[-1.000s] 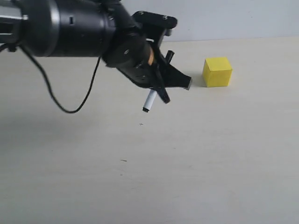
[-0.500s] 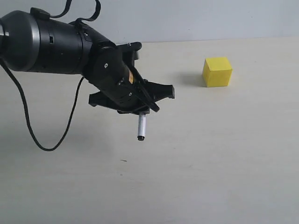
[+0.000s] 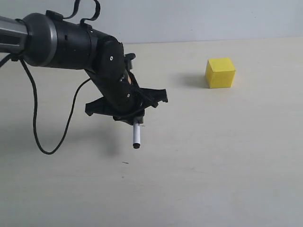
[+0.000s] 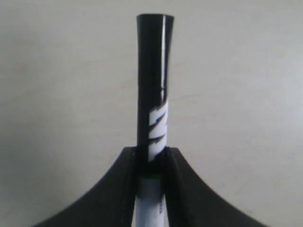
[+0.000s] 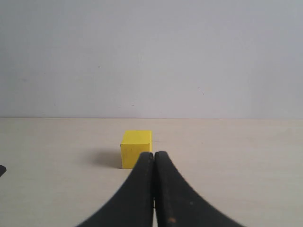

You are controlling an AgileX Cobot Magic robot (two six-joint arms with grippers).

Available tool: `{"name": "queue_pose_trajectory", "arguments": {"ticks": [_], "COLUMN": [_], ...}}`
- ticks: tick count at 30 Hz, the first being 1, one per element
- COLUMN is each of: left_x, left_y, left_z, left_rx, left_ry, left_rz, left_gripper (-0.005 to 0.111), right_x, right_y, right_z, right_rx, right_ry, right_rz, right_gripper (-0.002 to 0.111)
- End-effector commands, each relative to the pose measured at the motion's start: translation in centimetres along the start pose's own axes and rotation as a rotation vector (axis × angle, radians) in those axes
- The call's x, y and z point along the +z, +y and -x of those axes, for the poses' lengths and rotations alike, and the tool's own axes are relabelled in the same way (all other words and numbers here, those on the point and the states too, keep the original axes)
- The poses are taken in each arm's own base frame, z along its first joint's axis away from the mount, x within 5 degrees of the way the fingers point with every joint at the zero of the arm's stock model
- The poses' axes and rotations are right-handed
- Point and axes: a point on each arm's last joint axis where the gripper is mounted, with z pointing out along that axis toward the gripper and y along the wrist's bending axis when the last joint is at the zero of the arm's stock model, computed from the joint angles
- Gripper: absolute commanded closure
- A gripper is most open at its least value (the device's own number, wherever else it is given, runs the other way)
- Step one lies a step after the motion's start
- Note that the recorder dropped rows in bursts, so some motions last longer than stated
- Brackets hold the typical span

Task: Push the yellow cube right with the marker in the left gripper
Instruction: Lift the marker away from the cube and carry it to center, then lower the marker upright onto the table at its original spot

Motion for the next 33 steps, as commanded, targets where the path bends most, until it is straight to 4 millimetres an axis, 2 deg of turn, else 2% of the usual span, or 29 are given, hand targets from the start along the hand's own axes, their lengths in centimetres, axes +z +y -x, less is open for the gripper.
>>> {"name": "queue_pose_trajectory", "arguments": {"ticks": [1,18,22,27,33], "left_x": [1.2,3.5,3.6,3.6,3.7], "left_y": [-0.1,-0.3,-0.3,-0.3,-0.3], "left_z": [-0.3,-0.2,-0.2,-0.3,-0.3], "left_rx": [-0.019,-0.037,-0.039,-0.020,-0.020], "left_ry": [0.031,0.036,0.039,0.041,0.039], "left_rz": [0.001,-0.024,-0.024,-0.024,-0.025], "left_gripper": [0.107,0.106,0.091,0.065,0.063], "right_x": [0.0,0.0,0.0,0.0,0.0], "right_y": [0.0,0.0,0.0,0.0,0.0], "right_z": [-0.1,-0.1,-0.1,-0.1,-0.1], "right_rx": [-0.002,-0.002,-0.002,-0.002,-0.002], "right_ry": [-0.005,-0.005,-0.005,-0.005,-0.005], "right_rz": [0.001,0.001,0.001,0.001,0.001], "right_gripper": [0.108,0.108,0.108,0.108,0.108]}}
